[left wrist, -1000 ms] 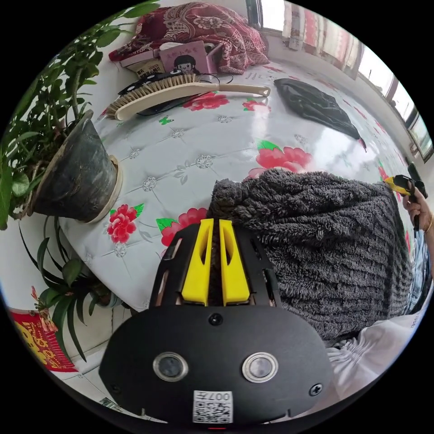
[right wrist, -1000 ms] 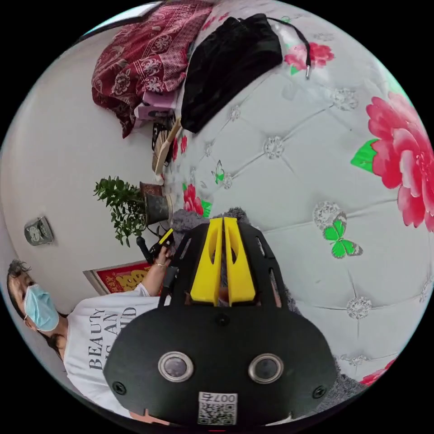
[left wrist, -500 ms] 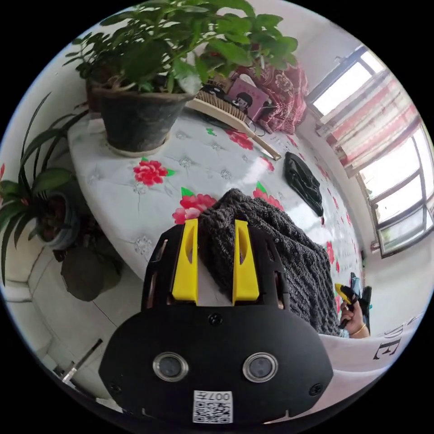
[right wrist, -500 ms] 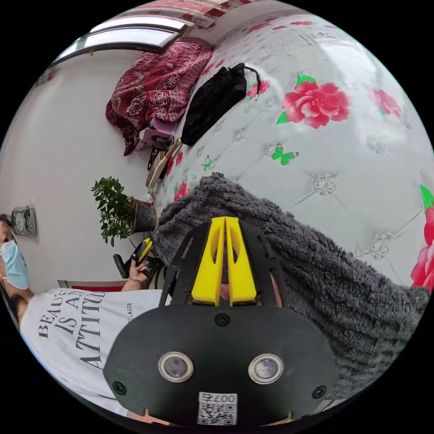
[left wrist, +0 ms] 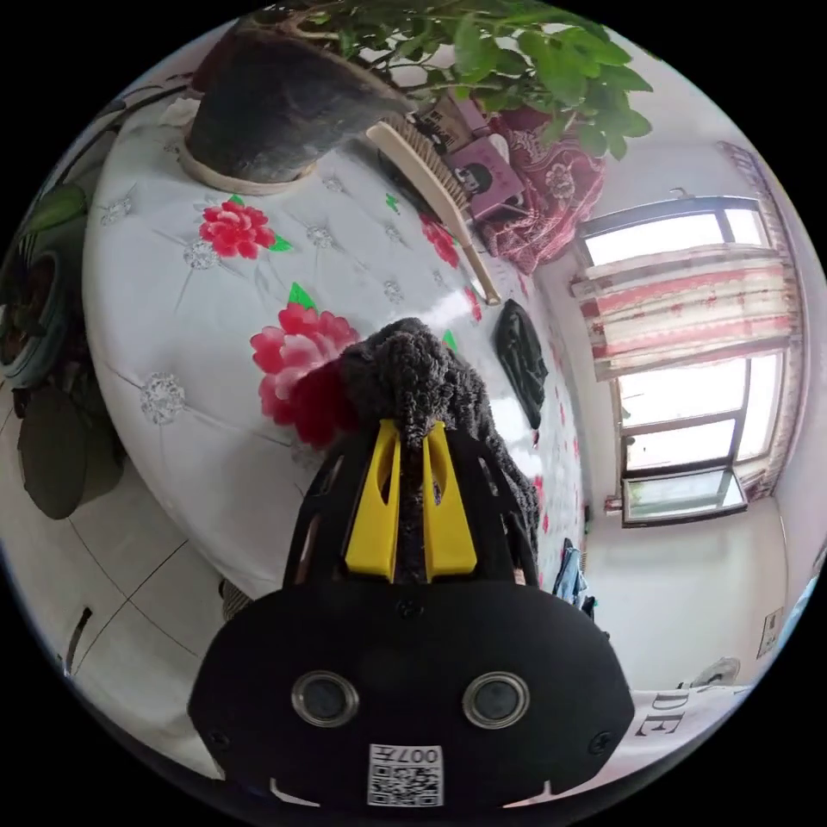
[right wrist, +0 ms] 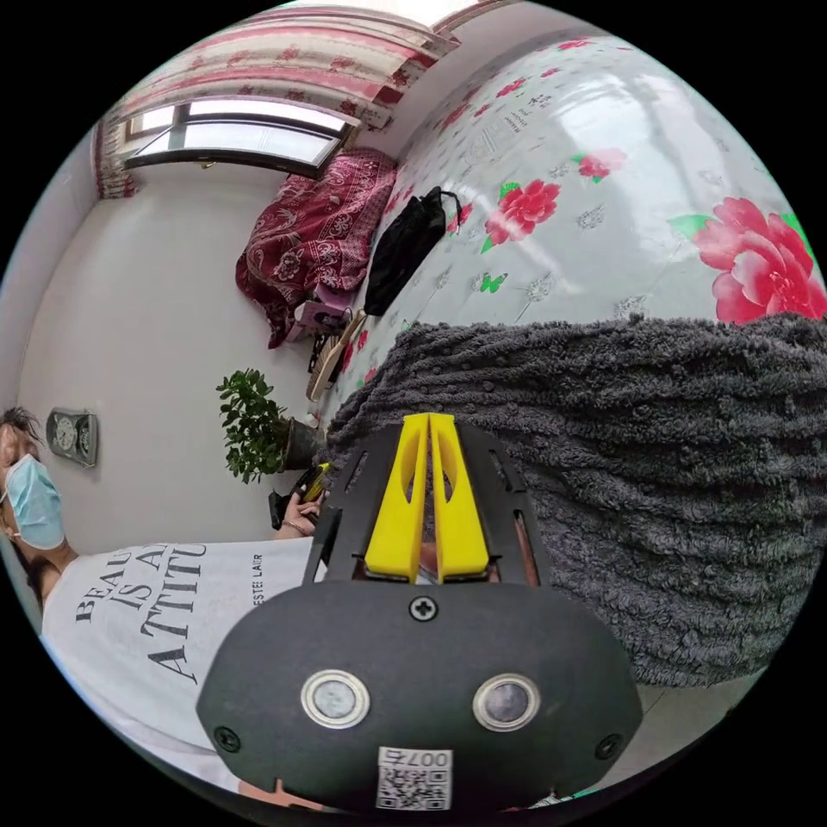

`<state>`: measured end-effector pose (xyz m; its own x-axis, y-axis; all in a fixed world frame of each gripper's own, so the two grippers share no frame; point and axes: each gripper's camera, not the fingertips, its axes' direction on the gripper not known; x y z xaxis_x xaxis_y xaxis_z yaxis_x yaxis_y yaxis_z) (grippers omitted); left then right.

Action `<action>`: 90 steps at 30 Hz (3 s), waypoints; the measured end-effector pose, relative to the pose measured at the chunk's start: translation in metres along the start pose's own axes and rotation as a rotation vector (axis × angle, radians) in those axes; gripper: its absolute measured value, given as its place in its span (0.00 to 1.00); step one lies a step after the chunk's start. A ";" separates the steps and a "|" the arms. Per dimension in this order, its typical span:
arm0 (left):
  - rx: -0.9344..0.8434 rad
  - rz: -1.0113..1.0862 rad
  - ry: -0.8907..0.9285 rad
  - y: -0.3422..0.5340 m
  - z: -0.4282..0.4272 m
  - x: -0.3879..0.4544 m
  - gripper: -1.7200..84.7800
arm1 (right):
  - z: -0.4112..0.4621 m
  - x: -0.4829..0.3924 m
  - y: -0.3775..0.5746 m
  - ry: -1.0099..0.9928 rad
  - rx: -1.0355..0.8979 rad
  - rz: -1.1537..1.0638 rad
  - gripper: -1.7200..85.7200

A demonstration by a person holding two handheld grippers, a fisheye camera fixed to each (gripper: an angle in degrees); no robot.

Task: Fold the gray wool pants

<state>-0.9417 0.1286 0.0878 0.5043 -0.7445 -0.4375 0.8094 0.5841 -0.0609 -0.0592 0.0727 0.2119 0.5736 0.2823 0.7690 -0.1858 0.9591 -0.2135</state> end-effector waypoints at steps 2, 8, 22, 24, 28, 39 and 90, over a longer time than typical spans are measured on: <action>0.007 0.144 0.101 0.004 -0.011 0.047 0.06 | -0.023 0.006 0.020 0.005 0.057 0.014 0.02; -0.110 0.716 0.379 0.069 -0.002 0.234 0.06 | -0.121 0.036 0.098 0.041 0.283 0.104 0.02; -0.858 1.711 0.245 0.436 0.180 0.347 0.10 | -0.260 0.117 0.274 0.069 0.667 0.445 0.05; -0.777 1.729 0.213 0.427 0.167 0.348 0.10 | -0.271 0.135 0.282 0.075 0.693 0.506 0.06; -0.694 1.590 0.093 0.377 0.163 0.341 0.10 | -0.284 0.171 0.282 0.032 0.751 0.581 0.09; -0.641 1.088 -0.004 0.300 0.180 0.304 0.10 | -0.286 0.240 0.238 -0.224 0.799 0.603 0.12; -0.480 0.505 0.133 0.109 0.178 0.126 0.14 | 0.030 -0.125 -0.008 0.151 -0.573 -0.679 0.14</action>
<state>-0.7364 0.0407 0.1859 0.7175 -0.3172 -0.6202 0.2487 0.9483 -0.1973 -0.1532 0.0291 0.1360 0.5209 -0.3882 0.7602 0.6343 0.7721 -0.0402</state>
